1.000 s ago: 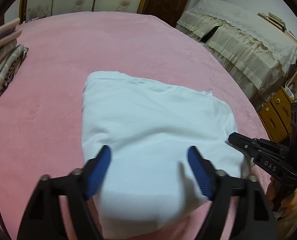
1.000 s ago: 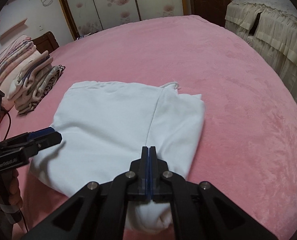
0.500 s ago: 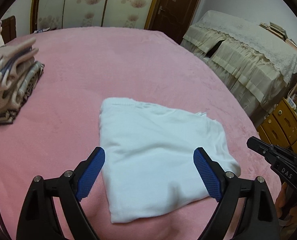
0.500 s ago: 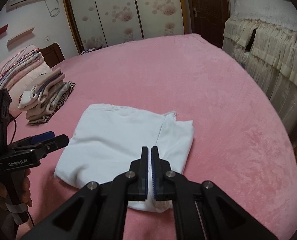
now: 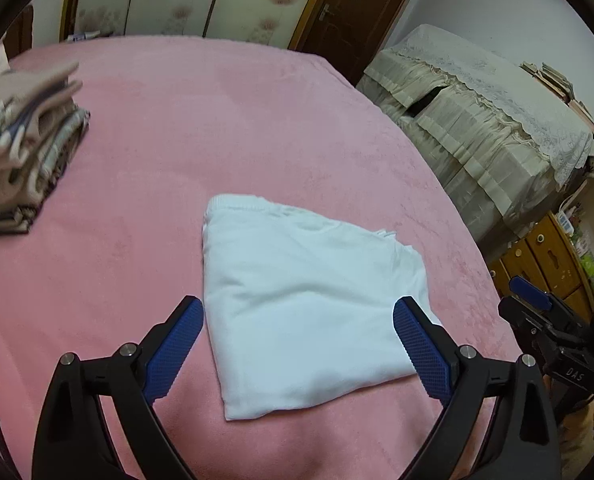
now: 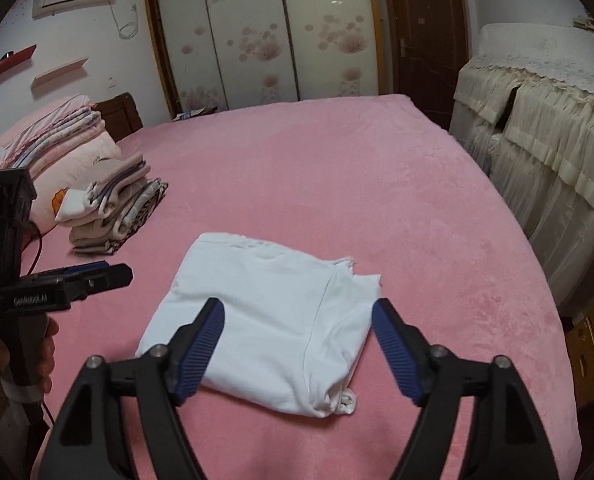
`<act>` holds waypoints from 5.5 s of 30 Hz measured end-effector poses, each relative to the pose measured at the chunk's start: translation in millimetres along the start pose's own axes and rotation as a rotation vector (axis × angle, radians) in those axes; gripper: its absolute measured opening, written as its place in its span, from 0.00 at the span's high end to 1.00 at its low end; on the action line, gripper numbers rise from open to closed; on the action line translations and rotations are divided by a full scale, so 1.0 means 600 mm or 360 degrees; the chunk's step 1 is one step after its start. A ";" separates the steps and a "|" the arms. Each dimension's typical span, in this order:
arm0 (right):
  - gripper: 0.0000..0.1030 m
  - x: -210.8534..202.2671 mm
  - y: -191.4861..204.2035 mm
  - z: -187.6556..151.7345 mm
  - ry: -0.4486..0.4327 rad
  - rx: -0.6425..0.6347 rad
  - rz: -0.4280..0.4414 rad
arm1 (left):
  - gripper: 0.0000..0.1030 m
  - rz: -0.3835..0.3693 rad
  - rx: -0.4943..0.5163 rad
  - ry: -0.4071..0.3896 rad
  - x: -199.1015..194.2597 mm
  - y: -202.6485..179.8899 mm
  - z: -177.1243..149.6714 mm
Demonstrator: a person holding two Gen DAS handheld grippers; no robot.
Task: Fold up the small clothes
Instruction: 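Grasp the folded shirt with the right gripper while the left gripper grasps it too, then carry the folded shirt with both grippers onto the folded clothes stack, then open both grippers and withdraw them from the stack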
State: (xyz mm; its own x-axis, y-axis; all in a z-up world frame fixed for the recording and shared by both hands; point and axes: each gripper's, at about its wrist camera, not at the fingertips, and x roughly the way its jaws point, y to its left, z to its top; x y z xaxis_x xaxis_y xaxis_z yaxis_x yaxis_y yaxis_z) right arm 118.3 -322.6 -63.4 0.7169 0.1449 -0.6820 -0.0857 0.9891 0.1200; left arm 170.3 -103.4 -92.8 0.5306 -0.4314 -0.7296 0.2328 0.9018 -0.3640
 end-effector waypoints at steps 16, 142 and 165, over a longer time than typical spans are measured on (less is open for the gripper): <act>0.22 0.207 -0.180 -0.102 0.0574 0.0767 0.0595 | 0.00 -0.0315 -0.0334 0.0428 0.162 0.122 -0.034; 0.45 0.124 0.595 0.332 0.0009 -0.0142 0.0452 | 0.01 0.0830 -0.0141 -0.0609 -0.365 0.415 0.214; 0.45 -0.152 0.442 0.175 -0.0011 -0.0062 0.0411 | 0.01 0.0448 -0.0017 -0.0430 -0.427 0.072 0.004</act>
State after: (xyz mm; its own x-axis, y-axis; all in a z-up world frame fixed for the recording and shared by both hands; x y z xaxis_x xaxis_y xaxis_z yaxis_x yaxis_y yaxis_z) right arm 102.5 -76.1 106.2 0.6725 0.3925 -0.6275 -0.2929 0.9197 0.2613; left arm 46.4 46.1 80.0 0.7682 -0.1444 -0.6237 0.0401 0.9832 -0.1782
